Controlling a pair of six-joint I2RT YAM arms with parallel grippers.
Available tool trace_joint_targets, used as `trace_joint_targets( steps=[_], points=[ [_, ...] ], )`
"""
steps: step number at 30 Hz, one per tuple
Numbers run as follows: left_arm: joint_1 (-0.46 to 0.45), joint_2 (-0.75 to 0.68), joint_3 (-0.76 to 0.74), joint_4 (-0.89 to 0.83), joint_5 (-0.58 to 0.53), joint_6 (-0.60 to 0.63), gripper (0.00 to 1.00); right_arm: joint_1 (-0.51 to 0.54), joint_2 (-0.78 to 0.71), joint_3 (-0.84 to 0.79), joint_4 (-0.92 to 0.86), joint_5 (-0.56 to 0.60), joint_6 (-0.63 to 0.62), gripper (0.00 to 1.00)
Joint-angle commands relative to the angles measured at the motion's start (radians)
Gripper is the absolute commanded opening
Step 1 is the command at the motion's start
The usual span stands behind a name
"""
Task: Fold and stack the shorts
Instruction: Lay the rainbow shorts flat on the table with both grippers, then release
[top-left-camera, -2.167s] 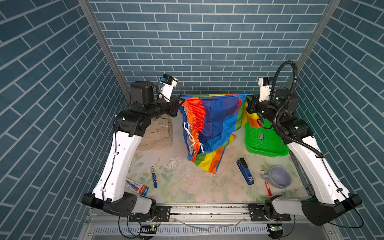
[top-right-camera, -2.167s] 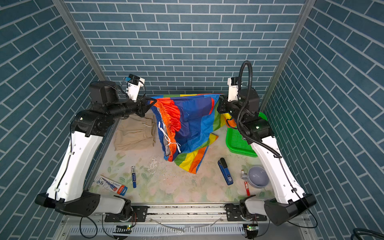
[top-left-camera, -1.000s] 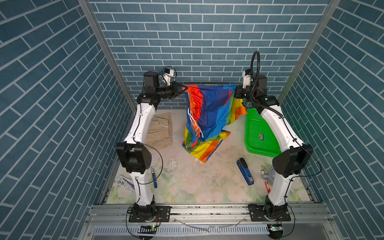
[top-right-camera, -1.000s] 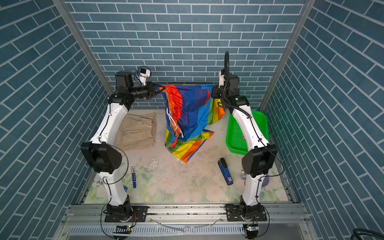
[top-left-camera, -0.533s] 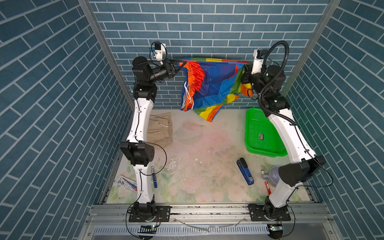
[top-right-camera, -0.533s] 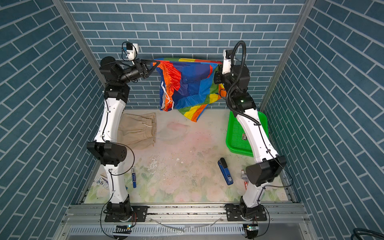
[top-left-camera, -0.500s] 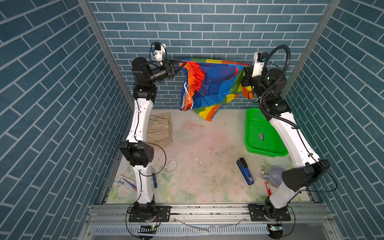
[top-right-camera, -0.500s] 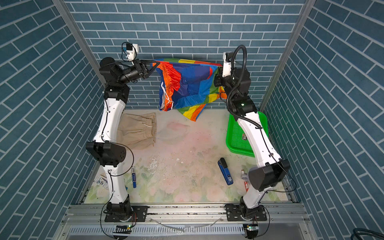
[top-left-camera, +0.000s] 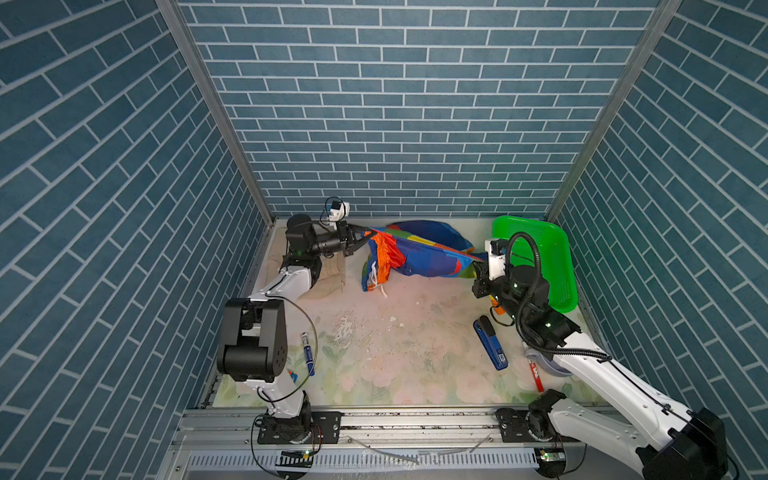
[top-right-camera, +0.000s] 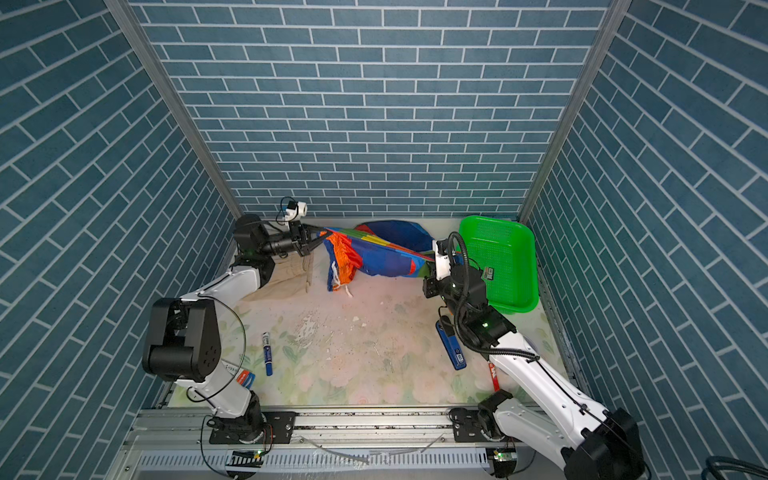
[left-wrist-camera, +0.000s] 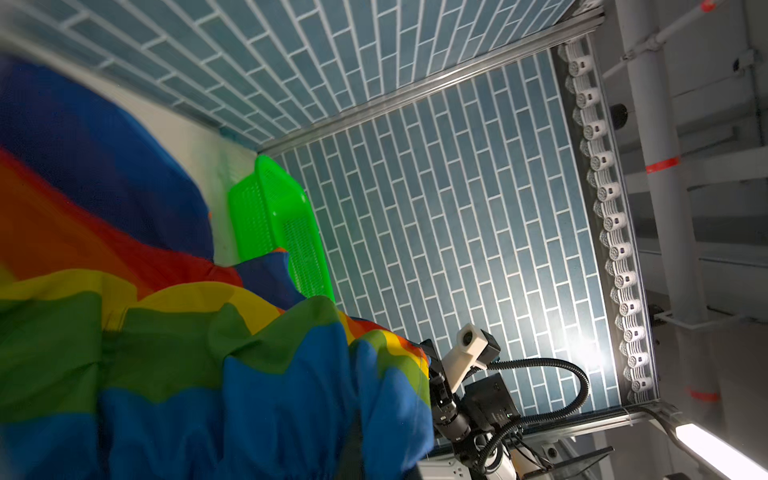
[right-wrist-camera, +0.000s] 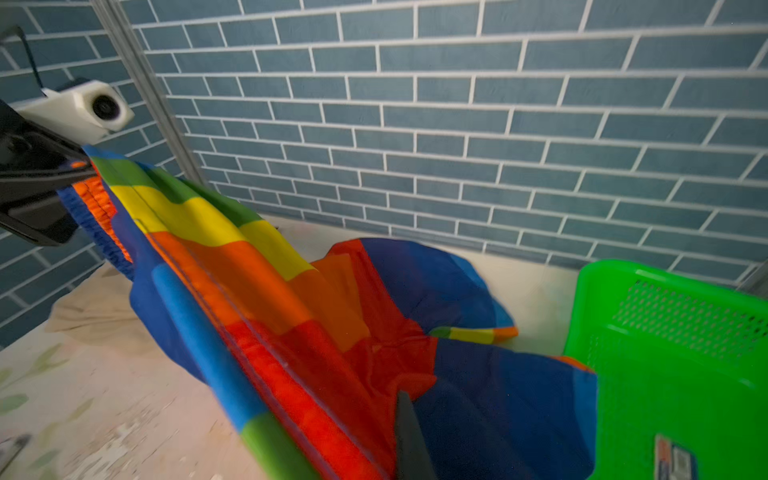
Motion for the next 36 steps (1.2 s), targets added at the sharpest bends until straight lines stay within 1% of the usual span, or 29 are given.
trace_joint_targets(
  steps=[1, 3, 4, 6, 8, 9, 10, 11, 12, 15, 17, 18, 19, 20, 21, 22, 24, 26, 30, 31, 32, 34, 36],
  points=[
    [0.147, -0.097, -0.107, 0.14, -0.233, -0.019, 0.0, -0.023, -0.116, -0.081, -0.152, 0.212, 0.234, 0.0],
    [0.147, -0.149, -0.211, 0.117, -0.254, 0.001, 0.0, 0.0, -0.135, -0.132, -0.182, 0.176, 0.279, 0.0],
    [0.147, -0.171, -0.252, 0.08, -0.264, 0.025, 0.0, 0.008, -0.139, -0.155, -0.193, 0.162, 0.296, 0.0],
    [0.147, -0.222, -0.337, -0.056, -0.275, 0.112, 0.0, 0.029, -0.144, -0.203, -0.216, 0.134, 0.337, 0.0],
    [0.147, -0.273, -0.382, -0.274, -0.297, 0.238, 0.0, 0.048, -0.148, -0.244, -0.228, 0.107, 0.367, 0.0],
    [0.147, -0.303, -0.389, -0.423, -0.319, 0.333, 0.0, 0.061, -0.15, -0.265, -0.229, 0.098, 0.38, 0.0],
    [0.147, -0.333, -0.386, -0.573, -0.368, 0.434, 0.0, 0.07, -0.154, -0.282, -0.231, 0.092, 0.386, 0.0],
    [0.145, -0.368, -0.372, -0.759, -0.434, 0.516, 0.0, 0.082, -0.158, -0.301, -0.231, 0.089, 0.389, 0.0],
    [0.146, -0.404, -0.363, -0.896, -0.496, 0.584, 0.0, 0.091, -0.161, -0.315, -0.236, 0.091, 0.392, 0.0],
    [0.146, -0.502, -0.348, -1.15, -0.648, 0.703, 0.03, 0.102, -0.178, -0.349, -0.24, 0.082, 0.407, 0.0],
    [0.149, -0.546, -0.348, -1.227, -0.704, 0.729, 0.11, 0.106, -0.186, -0.368, -0.231, 0.066, 0.412, 0.01],
    [0.149, -0.562, -0.351, -1.255, -0.722, 0.733, 0.16, 0.106, -0.188, -0.373, -0.231, 0.057, 0.413, 0.09],
    [0.148, -0.57, -0.353, -1.271, -0.733, 0.734, 0.22, 0.106, -0.188, -0.375, -0.236, 0.048, 0.412, 0.17],
    [0.149, -0.573, -0.358, -1.288, -0.742, 0.736, 0.3, 0.105, -0.192, -0.37, -0.247, 0.043, 0.408, 0.27],
    [0.149, -0.572, -0.364, -1.3, -0.749, 0.733, 0.35, 0.106, -0.2, -0.365, -0.262, 0.042, 0.402, 0.35],
    [0.149, -0.57, -0.369, -1.309, -0.754, 0.733, 0.37, 0.107, -0.211, -0.356, -0.28, 0.042, 0.394, 0.4],
    [0.149, -0.561, -0.385, -1.328, -0.77, 0.73, 0.38, 0.106, -0.257, -0.324, -0.328, 0.052, 0.36, 0.49],
    [0.149, -0.555, -0.398, -1.341, -0.783, 0.726, 0.37, 0.106, -0.313, -0.284, -0.374, 0.075, 0.32, 0.55],
    [0.148, -0.57, -0.405, -1.348, -0.802, 0.715, 0.37, 0.105, -0.422, -0.197, -0.44, 0.157, 0.247, 0.67],
    [0.149, -0.577, -0.399, -1.349, -0.8, 0.713, 0.4, 0.105, -0.439, -0.177, -0.452, 0.185, 0.236, 0.69],
    [0.149, -0.581, -0.394, -1.351, -0.799, 0.713, 0.46, 0.104, -0.446, -0.163, -0.461, 0.206, 0.227, 0.7],
    [0.147, -0.588, -0.378, -1.358, -0.803, 0.718, 0.63, 0.104, -0.444, -0.13, -0.472, 0.23, 0.208, 0.72],
    [0.142, -0.58, -0.366, -1.358, -0.802, 0.722, 0.73, 0.104, -0.423, -0.104, -0.469, 0.215, 0.191, 0.73]
  ],
)
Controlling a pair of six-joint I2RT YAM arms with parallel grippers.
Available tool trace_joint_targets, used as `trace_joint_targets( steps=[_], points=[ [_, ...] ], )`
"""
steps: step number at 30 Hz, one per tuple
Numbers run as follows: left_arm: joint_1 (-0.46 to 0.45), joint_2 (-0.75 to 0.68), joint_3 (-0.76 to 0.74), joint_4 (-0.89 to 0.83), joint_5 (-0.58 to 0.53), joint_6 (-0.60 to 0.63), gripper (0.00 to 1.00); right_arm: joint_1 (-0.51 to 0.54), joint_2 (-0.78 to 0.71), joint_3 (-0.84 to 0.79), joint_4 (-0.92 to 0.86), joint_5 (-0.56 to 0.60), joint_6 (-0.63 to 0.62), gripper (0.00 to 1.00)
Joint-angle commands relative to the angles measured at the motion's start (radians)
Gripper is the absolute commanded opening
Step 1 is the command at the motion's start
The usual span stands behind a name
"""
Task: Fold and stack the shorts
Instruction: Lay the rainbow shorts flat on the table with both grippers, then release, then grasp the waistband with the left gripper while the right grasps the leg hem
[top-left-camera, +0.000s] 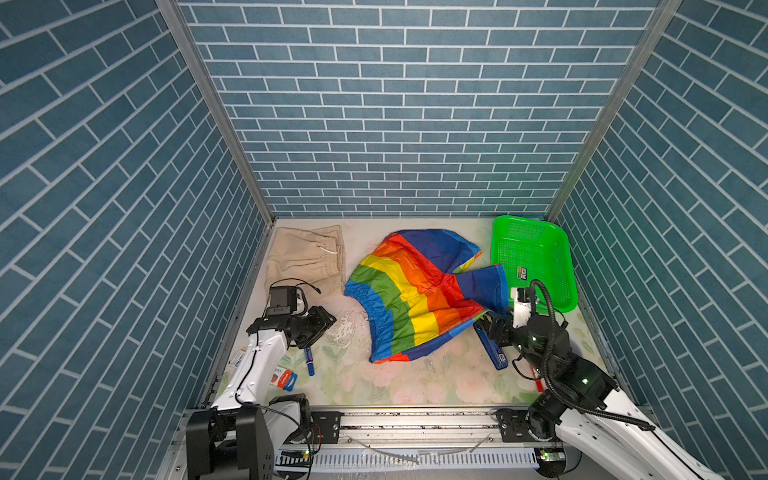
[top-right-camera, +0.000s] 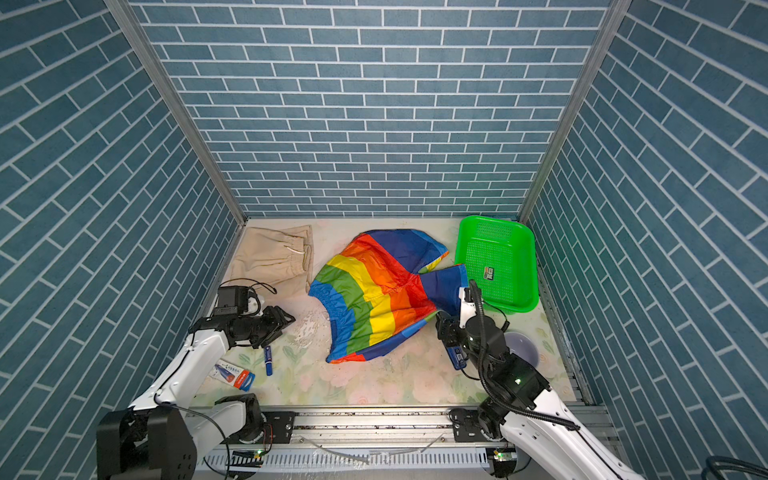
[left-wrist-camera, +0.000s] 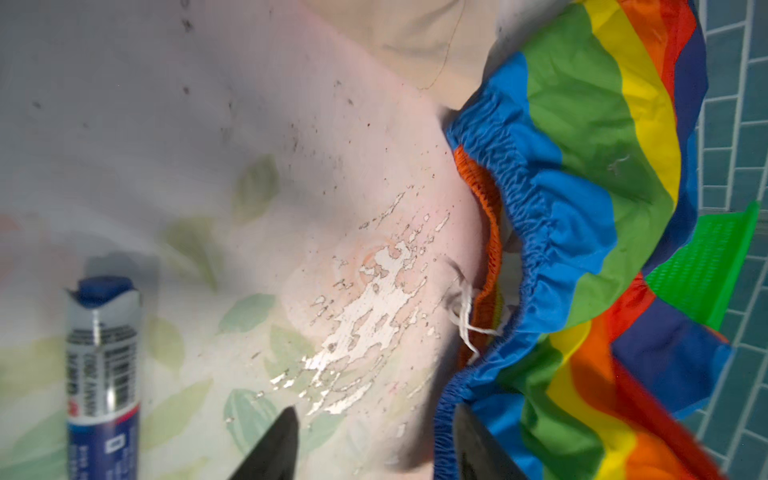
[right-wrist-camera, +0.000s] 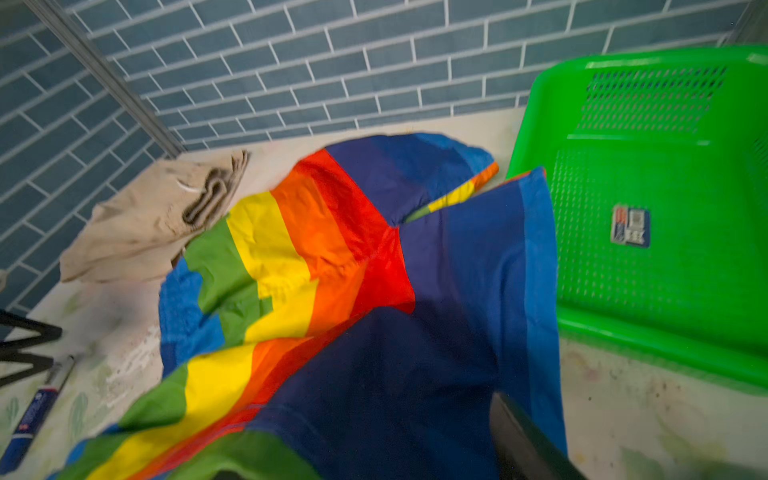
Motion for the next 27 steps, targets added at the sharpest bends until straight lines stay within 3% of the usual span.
trace_joint_targets(
  steps=[1, 8, 13, 16, 20, 23, 27],
  points=[
    [-0.012, 0.002, 0.032, -0.023, -0.02, 0.021, 0.76, -0.002, 0.028, 0.074, -0.04, 0.039, -0.065, 0.73],
    [-0.138, 0.1, 0.048, 0.079, -0.067, -0.024, 0.84, -0.002, 0.08, 0.19, -0.096, 0.039, -0.125, 0.81],
    [-0.206, 0.237, 0.087, 0.183, -0.097, -0.052, 0.81, -0.002, 0.055, 0.205, -0.104, 0.068, -0.116, 0.84],
    [-0.215, 0.311, 0.139, 0.212, -0.116, -0.053, 0.74, -0.002, 0.084, 0.212, -0.098, 0.001, -0.101, 0.77],
    [-0.23, 0.373, 0.182, 0.255, -0.15, -0.061, 0.72, 0.004, 0.265, 0.196, -0.071, -0.148, -0.018, 0.62],
    [-0.245, 0.429, 0.205, 0.277, -0.17, -0.063, 0.71, 0.055, 0.411, 0.173, 0.028, -0.217, 0.019, 0.59],
    [-0.271, 0.508, 0.231, 0.309, -0.181, -0.072, 0.69, 0.123, 0.53, 0.204, 0.099, -0.202, -0.007, 0.59]
  ],
)
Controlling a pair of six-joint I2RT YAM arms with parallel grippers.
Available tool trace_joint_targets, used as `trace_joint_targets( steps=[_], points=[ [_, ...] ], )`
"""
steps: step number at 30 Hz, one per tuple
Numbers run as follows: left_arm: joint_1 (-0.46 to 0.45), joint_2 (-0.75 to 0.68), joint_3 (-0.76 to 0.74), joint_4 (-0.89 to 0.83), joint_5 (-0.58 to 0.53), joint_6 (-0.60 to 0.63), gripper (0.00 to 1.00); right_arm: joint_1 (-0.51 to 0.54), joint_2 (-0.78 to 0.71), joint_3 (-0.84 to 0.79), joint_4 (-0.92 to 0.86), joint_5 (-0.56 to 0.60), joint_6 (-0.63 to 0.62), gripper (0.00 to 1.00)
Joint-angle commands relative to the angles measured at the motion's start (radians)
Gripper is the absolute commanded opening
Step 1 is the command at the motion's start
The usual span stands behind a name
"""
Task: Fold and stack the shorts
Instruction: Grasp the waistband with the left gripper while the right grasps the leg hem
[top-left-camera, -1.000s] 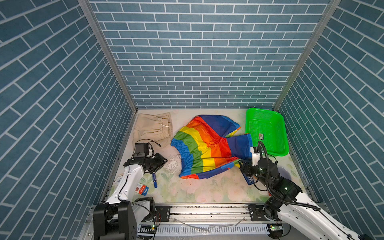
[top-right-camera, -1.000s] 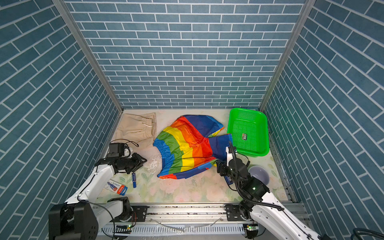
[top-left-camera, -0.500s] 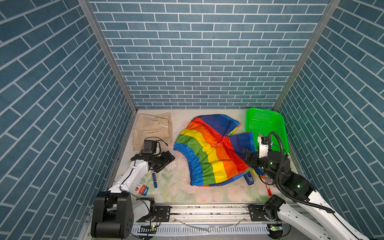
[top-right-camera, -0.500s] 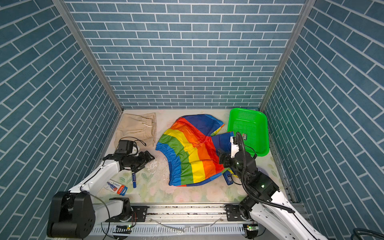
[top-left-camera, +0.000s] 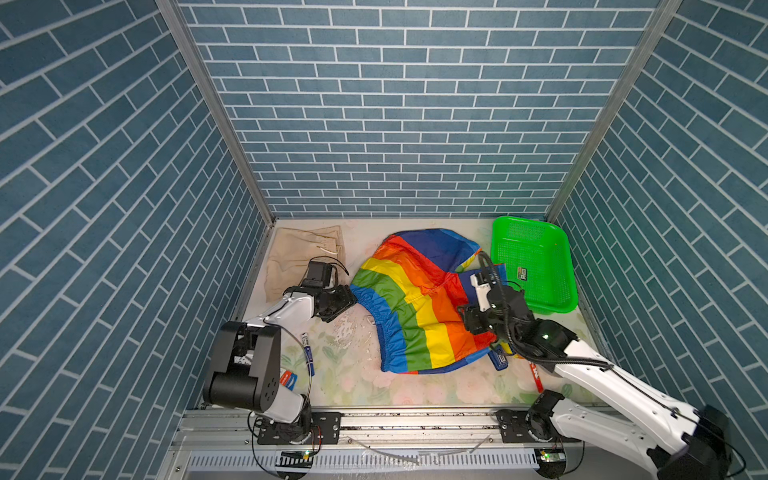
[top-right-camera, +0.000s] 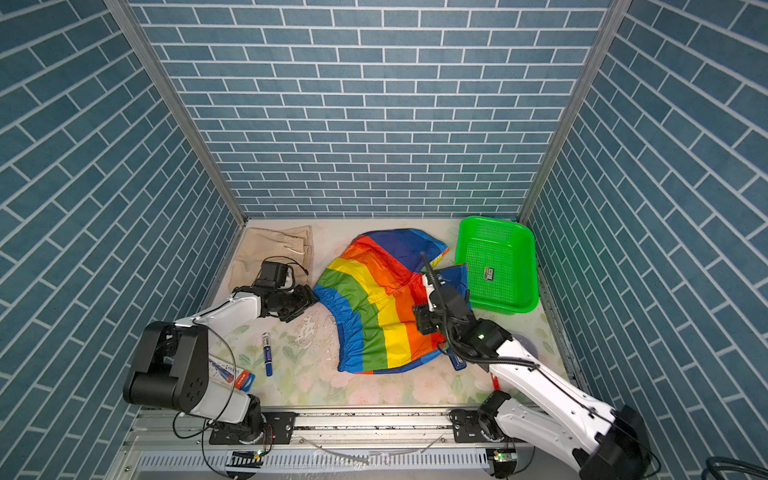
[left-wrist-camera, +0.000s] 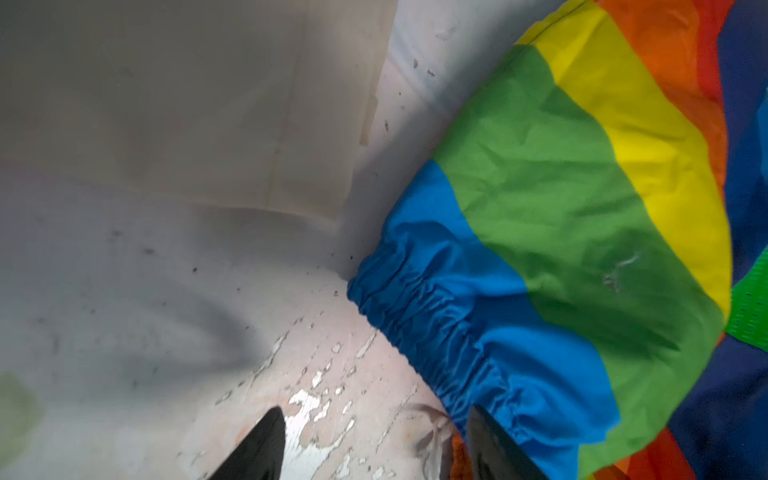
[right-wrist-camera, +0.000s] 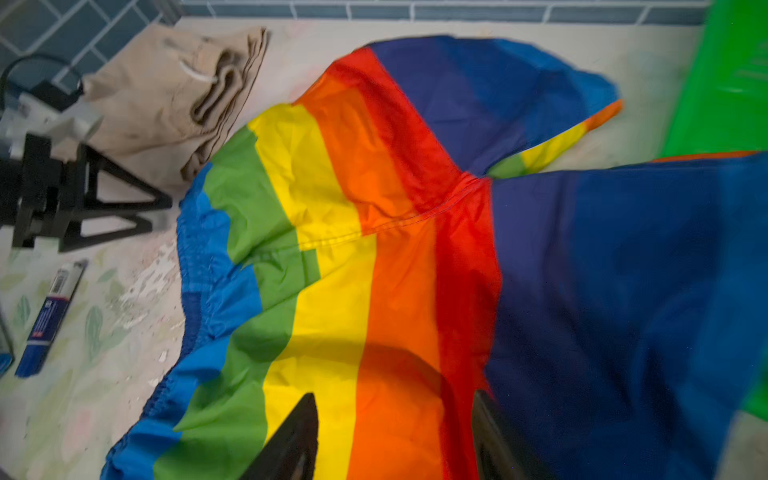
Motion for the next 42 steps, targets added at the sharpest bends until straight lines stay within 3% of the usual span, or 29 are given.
trace_joint_targets(
  steps=[1, 10, 17, 21, 28, 33, 42],
  points=[
    [-0.03, 0.061, 0.027, 0.038, -0.032, -0.011, 0.69, 0.034, 0.038, 0.021, 0.092, -0.035, 0.011, 0.59],
    [-0.085, 0.21, 0.132, 0.07, -0.036, -0.016, 0.51, 0.047, 0.083, 0.014, 0.107, -0.04, -0.01, 0.58],
    [-0.092, 0.321, 0.266, 0.02, -0.077, 0.02, 0.09, 0.049, 0.123, -0.001, 0.146, -0.052, -0.003, 0.58],
    [-0.09, 0.386, 0.386, -0.027, -0.102, 0.04, 0.0, 0.049, 0.158, 0.003, 0.153, -0.064, -0.007, 0.57],
    [-0.078, 0.51, 0.691, -0.161, -0.155, 0.092, 0.0, 0.049, 0.186, 0.001, 0.159, -0.058, -0.008, 0.56],
    [-0.027, 0.583, 0.883, -0.27, -0.205, 0.119, 0.0, 0.036, 0.146, -0.022, 0.169, 0.017, 0.028, 0.59],
    [0.061, 0.631, 1.029, -0.341, -0.246, 0.153, 0.0, -0.135, 0.114, -0.022, 0.104, 0.011, 0.112, 0.62]
  ],
)
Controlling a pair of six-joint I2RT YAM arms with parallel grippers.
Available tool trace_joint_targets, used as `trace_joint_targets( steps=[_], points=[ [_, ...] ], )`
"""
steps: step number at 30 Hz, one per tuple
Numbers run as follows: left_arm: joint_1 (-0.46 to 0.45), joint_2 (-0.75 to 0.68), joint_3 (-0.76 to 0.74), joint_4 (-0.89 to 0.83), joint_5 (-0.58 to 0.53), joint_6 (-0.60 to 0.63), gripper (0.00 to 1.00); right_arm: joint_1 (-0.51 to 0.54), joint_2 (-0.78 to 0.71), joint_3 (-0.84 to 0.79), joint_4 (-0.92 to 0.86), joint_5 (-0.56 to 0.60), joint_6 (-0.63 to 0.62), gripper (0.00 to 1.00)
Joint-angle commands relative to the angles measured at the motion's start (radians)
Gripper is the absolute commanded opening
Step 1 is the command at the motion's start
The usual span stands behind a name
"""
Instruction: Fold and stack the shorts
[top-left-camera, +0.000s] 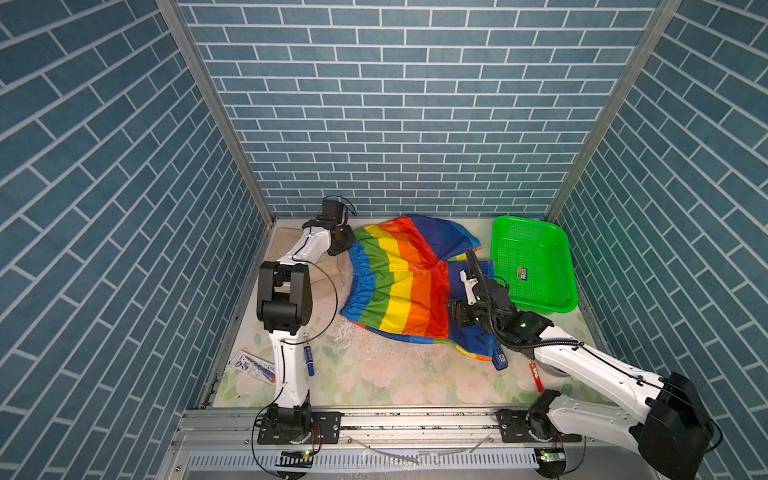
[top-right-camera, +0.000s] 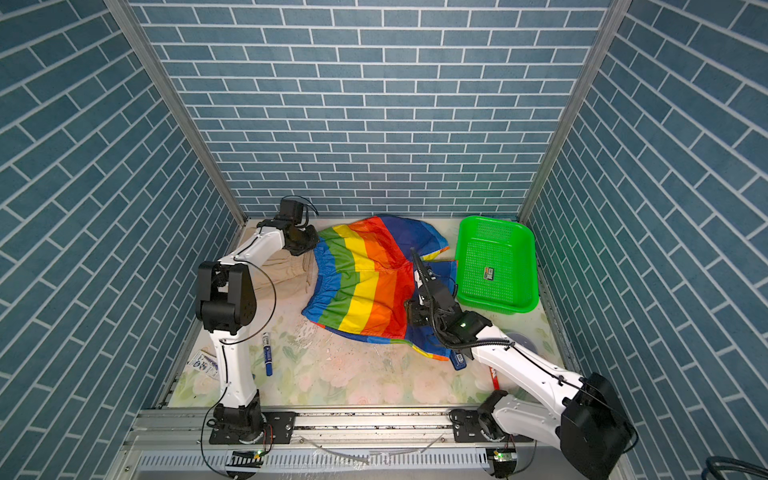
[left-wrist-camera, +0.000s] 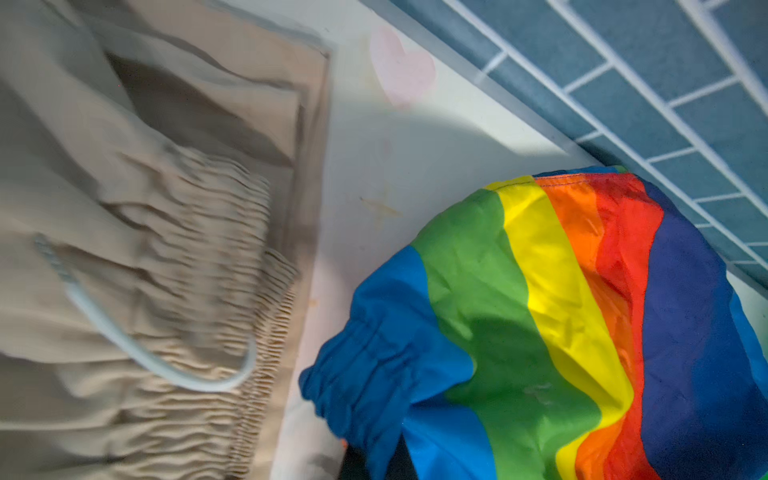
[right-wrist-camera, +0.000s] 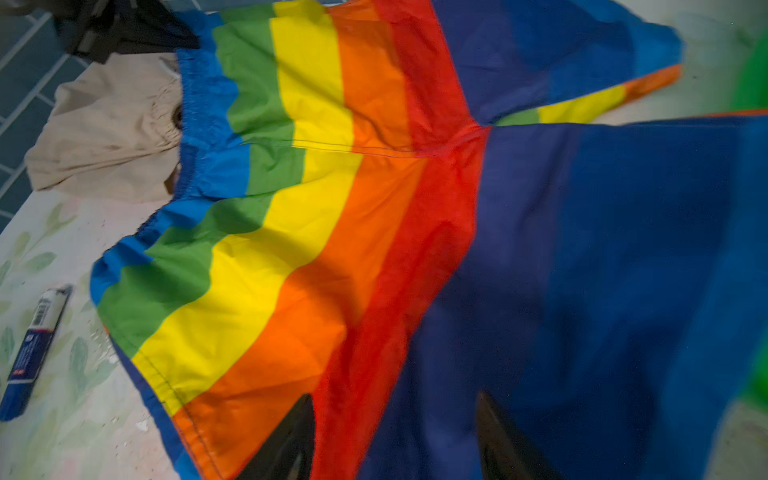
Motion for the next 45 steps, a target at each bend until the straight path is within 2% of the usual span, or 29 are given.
trace_joint_targets(
  steps=[1, 3, 4, 6, 7, 8, 12, 15, 17, 21, 23, 26, 28, 31, 36, 45],
  points=[
    [0.019, 0.028, 0.046, -0.062, -0.035, 0.043, 0.0, -0.059, -0.012, -0.011, -0.053, 0.019, 0.069, 0.62],
    [0.026, 0.032, 0.064, -0.066, -0.015, 0.059, 0.0, -0.082, -0.016, -0.009, -0.085, 0.038, 0.084, 0.62],
    [0.029, 0.034, 0.073, -0.073, 0.002, 0.064, 0.11, -0.089, -0.015, -0.005, -0.101, 0.051, 0.091, 0.63],
    [0.032, 0.025, 0.074, -0.068, 0.065, 0.067, 0.58, -0.106, -0.011, 0.004, -0.129, 0.067, 0.106, 0.65],
    [0.031, 0.013, 0.062, -0.057, 0.09, 0.066, 0.68, -0.112, -0.008, 0.005, -0.135, 0.067, 0.114, 0.65],
    [0.029, -0.007, 0.042, -0.041, 0.109, 0.056, 0.72, -0.119, -0.004, 0.008, -0.137, 0.064, 0.124, 0.65],
    [0.014, -0.113, -0.061, 0.033, 0.146, 0.023, 0.74, -0.125, 0.034, 0.022, -0.124, 0.013, 0.16, 0.64],
    [0.002, -0.208, -0.135, 0.054, 0.149, 0.006, 0.74, -0.116, 0.081, 0.036, -0.084, -0.101, 0.159, 0.6],
    [-0.011, -0.291, -0.208, 0.085, 0.141, -0.002, 0.74, -0.064, 0.125, 0.061, -0.082, -0.115, 0.14, 0.6],
    [-0.056, -0.47, -0.358, 0.107, 0.105, 0.003, 0.73, 0.092, 0.24, 0.157, -0.136, -0.047, 0.056, 0.58],
    [-0.079, -0.551, -0.435, 0.114, 0.095, 0.002, 0.68, 0.123, 0.278, 0.158, -0.087, -0.077, 0.061, 0.54],
    [-0.107, -0.663, -0.564, 0.124, 0.089, 0.0, 0.53, 0.16, 0.343, 0.153, -0.042, -0.128, 0.066, 0.41],
    [-0.125, -0.722, -0.652, 0.123, 0.082, 0.001, 0.48, 0.178, 0.377, 0.157, -0.055, -0.127, 0.064, 0.34],
    [-0.139, -0.779, -0.79, 0.12, 0.083, -0.002, 0.49, 0.202, 0.402, 0.136, -0.058, -0.123, 0.066, 0.29],
    [-0.143, -0.84, -0.967, 0.111, 0.06, -0.004, 0.61, 0.226, 0.402, 0.08, -0.049, -0.11, 0.087, 0.26],
    [-0.142, -0.895, -1.077, 0.082, -0.003, -0.012, 0.59, 0.276, 0.422, 0.015, -0.08, -0.061, 0.093, 0.15]
  ],
)
